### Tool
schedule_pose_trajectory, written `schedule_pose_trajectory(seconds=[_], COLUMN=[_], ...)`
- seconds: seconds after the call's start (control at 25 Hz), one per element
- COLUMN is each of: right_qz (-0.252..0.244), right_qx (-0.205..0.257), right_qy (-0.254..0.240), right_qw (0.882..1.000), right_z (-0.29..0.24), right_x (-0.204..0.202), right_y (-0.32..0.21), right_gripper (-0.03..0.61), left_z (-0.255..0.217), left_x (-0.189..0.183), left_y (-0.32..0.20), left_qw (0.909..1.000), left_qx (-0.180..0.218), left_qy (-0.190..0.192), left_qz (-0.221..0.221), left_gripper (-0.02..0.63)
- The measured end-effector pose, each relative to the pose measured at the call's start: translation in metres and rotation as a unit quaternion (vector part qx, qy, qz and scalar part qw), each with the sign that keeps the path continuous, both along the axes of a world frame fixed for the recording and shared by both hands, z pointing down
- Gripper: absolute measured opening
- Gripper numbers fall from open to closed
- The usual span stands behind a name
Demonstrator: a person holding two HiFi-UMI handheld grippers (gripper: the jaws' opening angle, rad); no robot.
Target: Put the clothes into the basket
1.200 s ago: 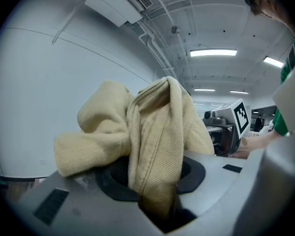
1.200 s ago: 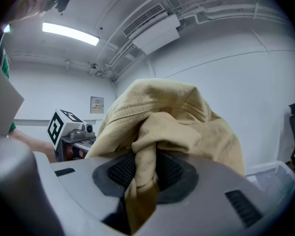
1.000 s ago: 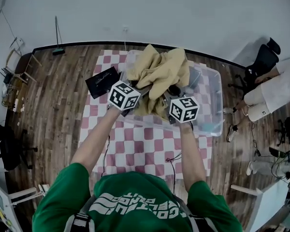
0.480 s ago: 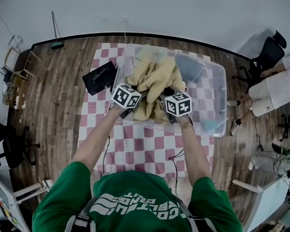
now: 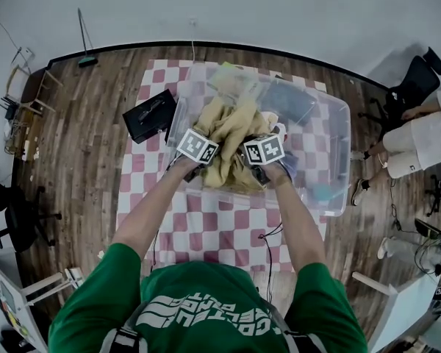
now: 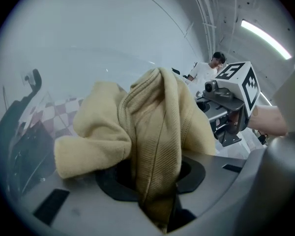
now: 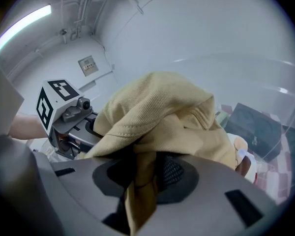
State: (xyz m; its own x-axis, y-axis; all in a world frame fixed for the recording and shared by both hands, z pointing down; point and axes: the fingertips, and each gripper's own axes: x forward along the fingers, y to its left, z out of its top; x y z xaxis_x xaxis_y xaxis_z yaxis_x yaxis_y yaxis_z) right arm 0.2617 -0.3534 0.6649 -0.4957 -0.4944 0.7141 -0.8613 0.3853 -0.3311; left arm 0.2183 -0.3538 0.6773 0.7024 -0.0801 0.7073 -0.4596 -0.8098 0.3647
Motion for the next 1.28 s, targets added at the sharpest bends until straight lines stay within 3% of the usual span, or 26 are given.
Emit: schedule_pose_trajectory(seconds=[0.32,0.64,0.92,1.04,1.28], right_qz=[-0.001,0.018,0.032,0.039,0.075], right_qx=[-0.039,-0.047,-0.059,-0.054,-0.024], right_qy=[0.014,0.031,0.1,0.126,0.118], right_qw=[0.999,0.998,0.993,0.99,0.99], right_z=[0.043,0.061,0.06,0.051,0.018], right_x=[0.003,0.012,0.033,0.043,0.059], right_y=[-0.001,0.001,0.008,0.012,0.016], right_gripper=[0.11,0.115,0.164,0.169,0.169], left_z=[0.041,0.056,0.043,0.03,0.019], left_x=[-0.002,-0.009,-0.013,-0.012,-0.011], left_y=[-0.002,-0.003,-0.009,-0.009,-0.002], left_qw=[0.999,0.996,0.986,0.9815,0.9812], left_qx=[-0.011,0.015,0.093,0.128,0.14], left_qy=[-0.043,-0.088,-0.134,-0.135,-0.125], left_qz=[-0.002,0.001,0.035,0.046,0.046], left_gripper=[0.118,0.147,0.17,0.17,0.184])
